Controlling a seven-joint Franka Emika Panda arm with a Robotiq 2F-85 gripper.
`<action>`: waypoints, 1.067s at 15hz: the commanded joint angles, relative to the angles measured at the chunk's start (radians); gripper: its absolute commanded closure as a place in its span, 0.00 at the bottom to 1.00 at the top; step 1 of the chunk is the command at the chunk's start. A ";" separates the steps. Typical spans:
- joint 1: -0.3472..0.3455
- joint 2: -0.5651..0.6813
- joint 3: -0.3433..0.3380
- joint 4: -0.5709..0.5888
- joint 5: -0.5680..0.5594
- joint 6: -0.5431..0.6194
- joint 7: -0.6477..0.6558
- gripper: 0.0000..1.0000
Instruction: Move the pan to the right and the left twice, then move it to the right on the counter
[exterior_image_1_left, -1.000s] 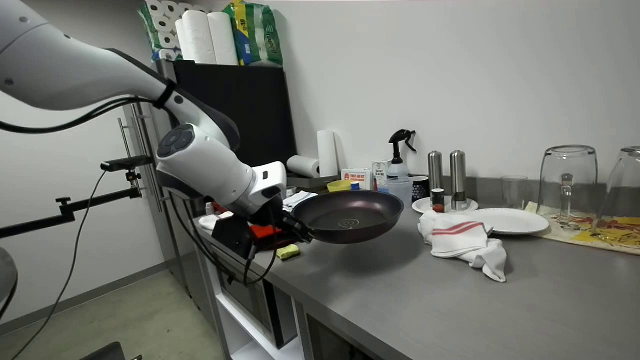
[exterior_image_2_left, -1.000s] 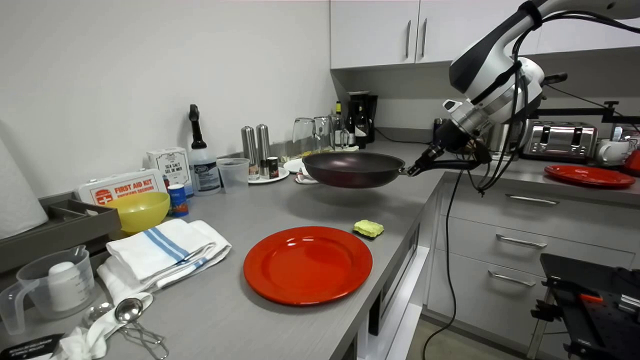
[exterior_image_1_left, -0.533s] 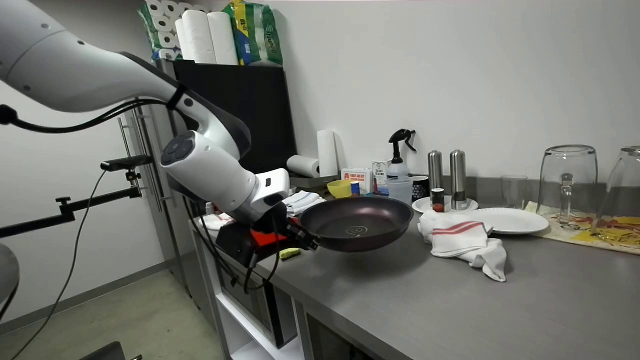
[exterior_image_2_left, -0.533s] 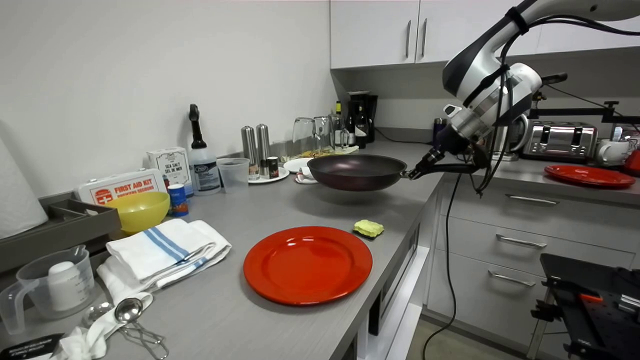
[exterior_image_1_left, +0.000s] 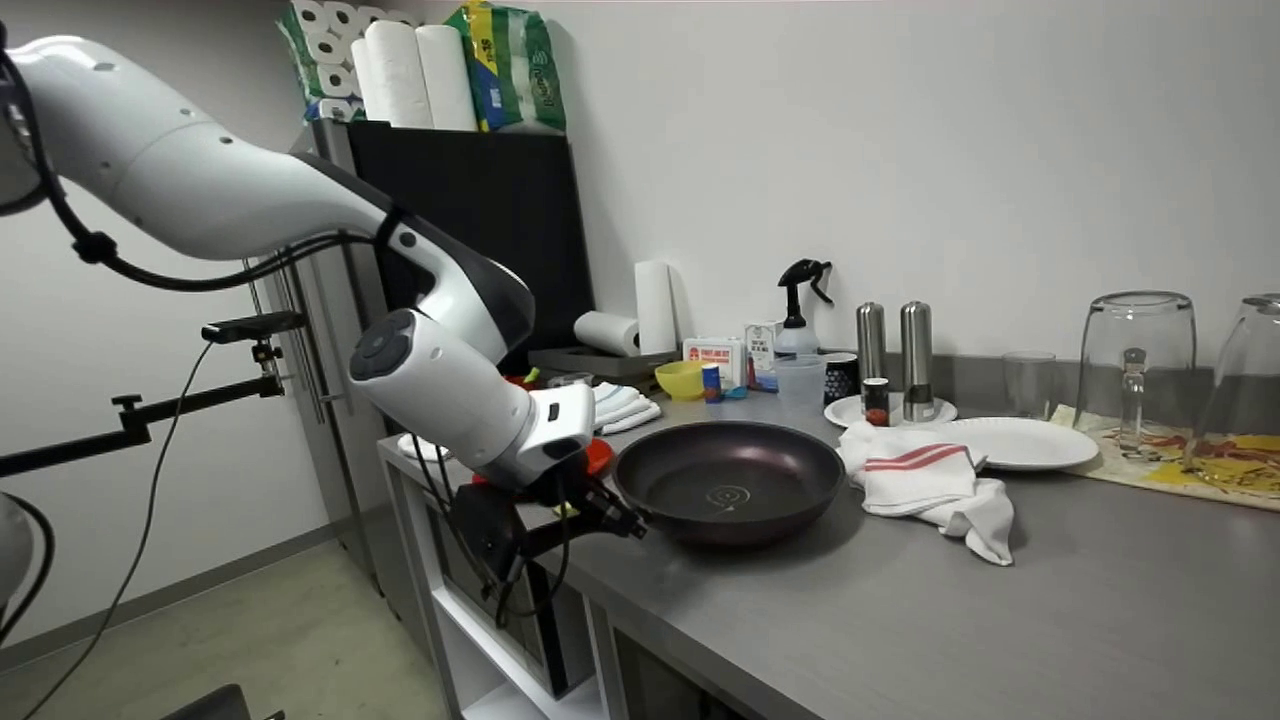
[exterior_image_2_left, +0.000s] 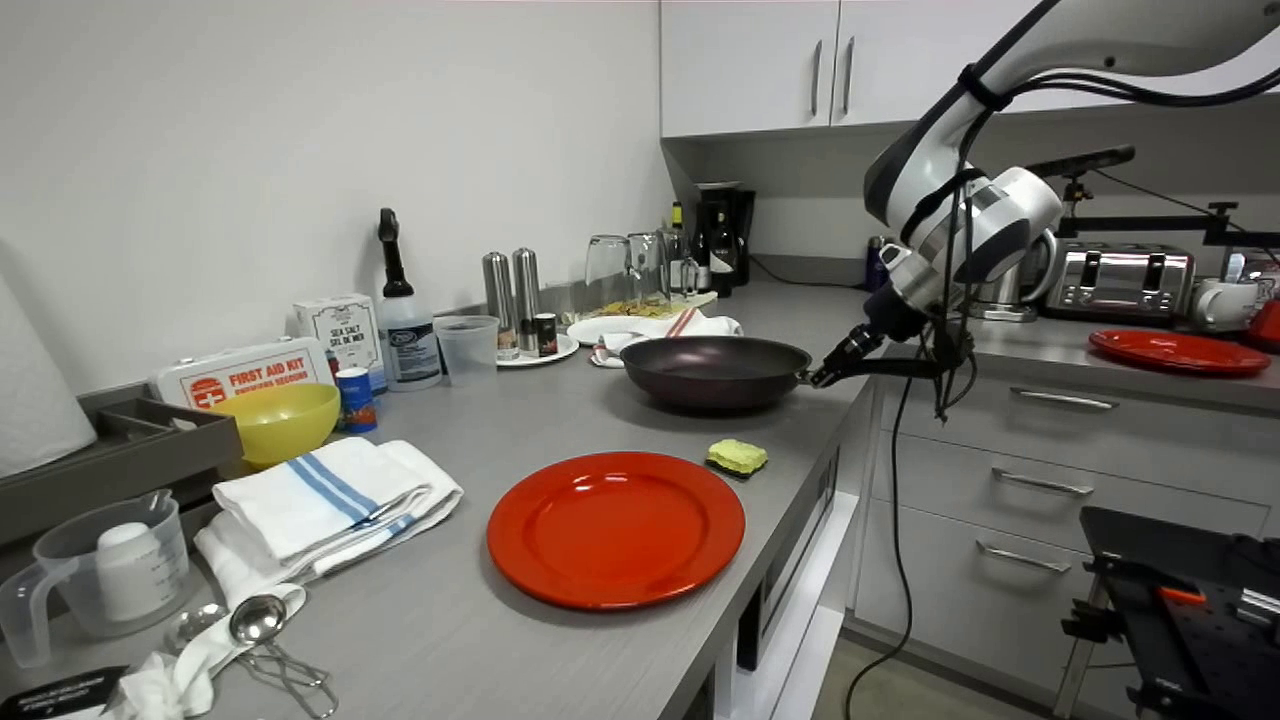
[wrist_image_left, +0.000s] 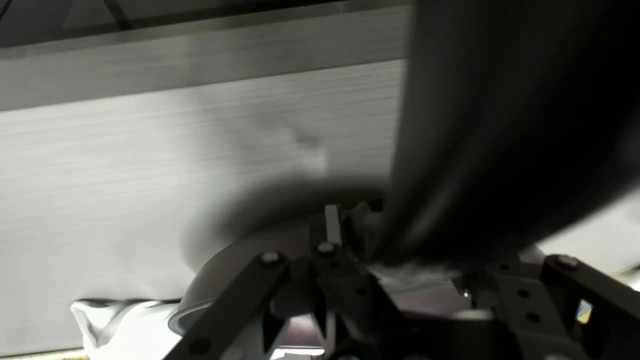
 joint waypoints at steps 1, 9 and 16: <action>-0.097 0.193 0.071 0.100 0.124 -0.089 -0.002 0.77; -0.312 0.284 0.275 0.264 0.219 -0.017 -0.037 0.77; -0.372 0.286 0.318 0.313 0.217 0.005 -0.035 0.00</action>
